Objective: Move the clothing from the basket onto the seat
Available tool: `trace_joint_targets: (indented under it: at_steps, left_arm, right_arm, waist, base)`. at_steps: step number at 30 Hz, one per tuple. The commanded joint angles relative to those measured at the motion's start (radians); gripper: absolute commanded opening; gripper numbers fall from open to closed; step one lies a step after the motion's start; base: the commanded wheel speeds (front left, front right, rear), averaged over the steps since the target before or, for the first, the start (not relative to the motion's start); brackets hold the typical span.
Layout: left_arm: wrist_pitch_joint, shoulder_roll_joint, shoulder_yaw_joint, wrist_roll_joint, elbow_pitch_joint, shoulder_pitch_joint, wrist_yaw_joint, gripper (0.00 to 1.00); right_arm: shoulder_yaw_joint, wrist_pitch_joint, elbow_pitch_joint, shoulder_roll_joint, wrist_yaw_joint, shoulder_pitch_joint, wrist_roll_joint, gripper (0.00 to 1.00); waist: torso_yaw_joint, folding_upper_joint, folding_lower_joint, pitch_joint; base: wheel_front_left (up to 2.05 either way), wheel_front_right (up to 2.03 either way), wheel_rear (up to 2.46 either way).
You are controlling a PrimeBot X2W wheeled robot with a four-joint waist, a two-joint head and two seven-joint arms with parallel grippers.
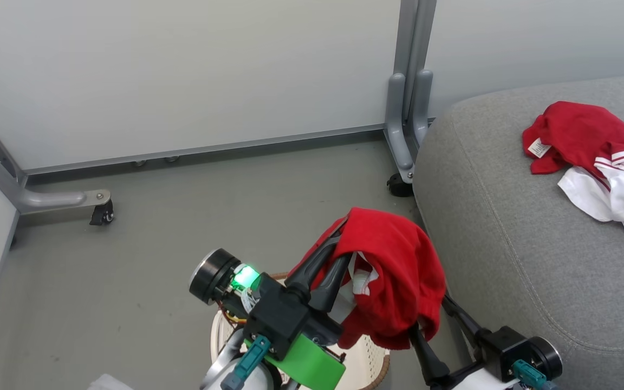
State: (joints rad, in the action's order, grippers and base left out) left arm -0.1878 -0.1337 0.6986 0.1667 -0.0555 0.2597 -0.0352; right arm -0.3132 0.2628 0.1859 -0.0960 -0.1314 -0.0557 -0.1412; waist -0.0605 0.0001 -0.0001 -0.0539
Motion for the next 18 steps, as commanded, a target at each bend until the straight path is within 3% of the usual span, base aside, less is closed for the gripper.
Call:
trace_joint_targets:
  at_steps: [1, 2, 14, 15, 16, 18]
  left_arm:
    - [0.001, -0.002, 0.0, -0.002, -0.001, 0.02, 0.002, 0.0]
    - [0.004, -0.004, 0.002, -0.003, 0.001, 0.021, 0.003, 0.0]
    - [-0.007, -0.029, -0.007, 0.002, 0.077, 0.033, -0.005, 0.0]
    - [-0.006, -0.03, -0.008, 0.001, 0.083, 0.033, -0.008, 0.29]
    - [-0.001, -0.032, -0.009, 0.0, 0.09, 0.032, -0.011, 1.0]
    - [0.011, -0.031, -0.008, 0.007, 0.105, 0.032, -0.012, 1.0]
  right_arm:
    - [-0.002, 0.003, 0.001, 0.002, 0.001, 0.005, -0.009, 0.56]
    - [-0.007, 0.003, 0.015, 0.001, 0.001, -0.004, -0.023, 0.0]
    - [0.021, 0.003, 0.019, 0.0, 0.001, -0.002, -0.049, 0.0]
    - [0.023, 0.003, 0.018, 0.001, 0.001, -0.003, -0.049, 0.0]
    - [0.026, 0.003, 0.016, 0.002, 0.001, -0.004, -0.049, 0.0]
    - [0.029, 0.003, 0.013, 0.002, 0.001, -0.004, -0.046, 0.0]
  waist:
    - [-0.001, -0.0001, 0.0001, 0.002]
    - [-0.002, -0.0001, 0.0001, 0.004]
    - [-0.02, -0.0001, 0.0001, 0.035]
    - [-0.021, -0.0001, 0.0001, 0.036]
    - [-0.021, -0.0001, 0.0001, 0.038]
    - [-0.022, -0.0001, 0.0001, 0.04]
  base:
    - [0.0, 0.0, 0.0]
    - [0.0, 0.0, 0.0]
    - [0.0, 0.0, 0.0]
    - [0.0, 0.0, 0.0]
    - [0.0, 0.0, 0.0]
    - [0.0, 0.0, 0.0]
